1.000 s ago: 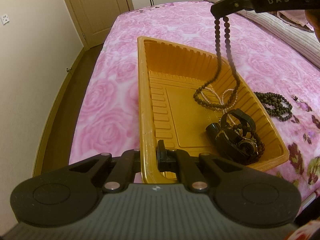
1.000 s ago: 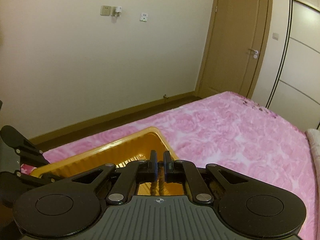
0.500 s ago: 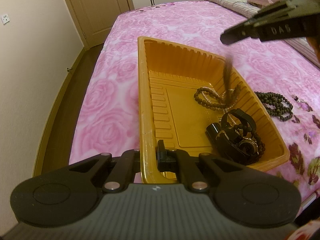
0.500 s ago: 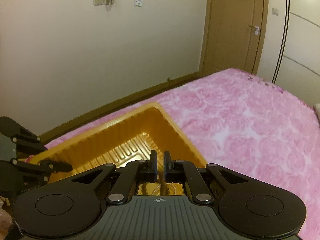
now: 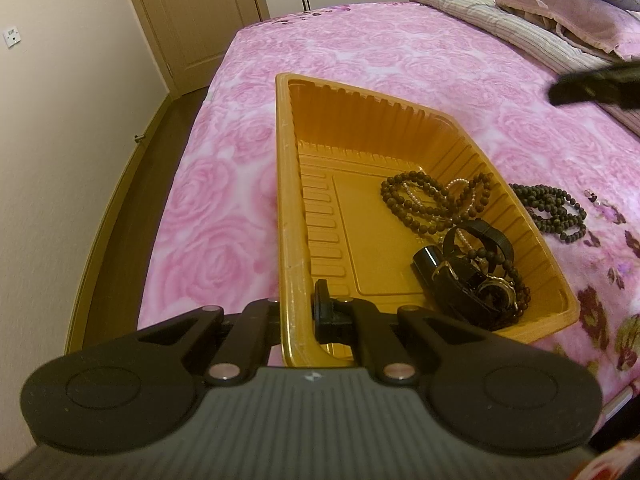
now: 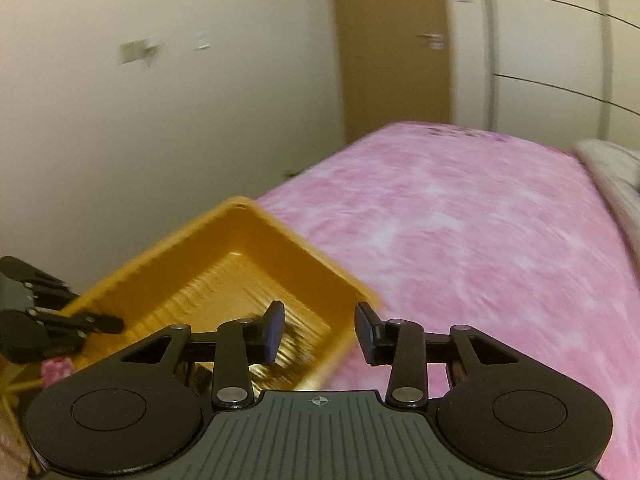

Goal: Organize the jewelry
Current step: 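Carry the brown bead necklace into the tray and open the right tool, then grasp the small pearl earring with the right tool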

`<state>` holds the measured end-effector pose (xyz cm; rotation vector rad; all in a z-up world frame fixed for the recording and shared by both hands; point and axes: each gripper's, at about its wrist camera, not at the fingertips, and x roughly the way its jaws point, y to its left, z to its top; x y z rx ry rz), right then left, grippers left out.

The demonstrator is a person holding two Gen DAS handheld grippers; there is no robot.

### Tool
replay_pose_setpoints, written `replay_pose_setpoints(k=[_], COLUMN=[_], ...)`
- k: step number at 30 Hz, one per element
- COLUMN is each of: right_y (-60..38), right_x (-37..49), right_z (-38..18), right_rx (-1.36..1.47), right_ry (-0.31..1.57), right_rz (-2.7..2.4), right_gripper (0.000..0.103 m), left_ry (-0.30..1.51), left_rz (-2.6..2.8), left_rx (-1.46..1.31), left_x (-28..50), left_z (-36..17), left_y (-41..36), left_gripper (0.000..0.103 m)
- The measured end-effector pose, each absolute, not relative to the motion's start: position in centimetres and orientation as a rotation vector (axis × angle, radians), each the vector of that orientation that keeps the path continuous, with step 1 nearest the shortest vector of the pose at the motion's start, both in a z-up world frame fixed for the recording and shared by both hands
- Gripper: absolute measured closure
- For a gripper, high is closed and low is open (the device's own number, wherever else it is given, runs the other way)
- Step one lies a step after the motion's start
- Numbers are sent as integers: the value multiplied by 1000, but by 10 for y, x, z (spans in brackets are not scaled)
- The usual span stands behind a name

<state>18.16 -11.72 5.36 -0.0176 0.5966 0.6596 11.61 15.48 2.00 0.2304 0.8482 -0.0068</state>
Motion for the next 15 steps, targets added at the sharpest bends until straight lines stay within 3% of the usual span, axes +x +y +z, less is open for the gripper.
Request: replay_pose_setpoints(k=[15], right_y=[-221], right_x=[117], right_z=[-34], right_rx=[-7], right_ry=[713], right_rz=[294], right_gripper=[63], left_ry=[845], left_rz=[-3], left_rx=[230], left_x=[115], left_z=[21], left_y=[154], left_gripper=[100])
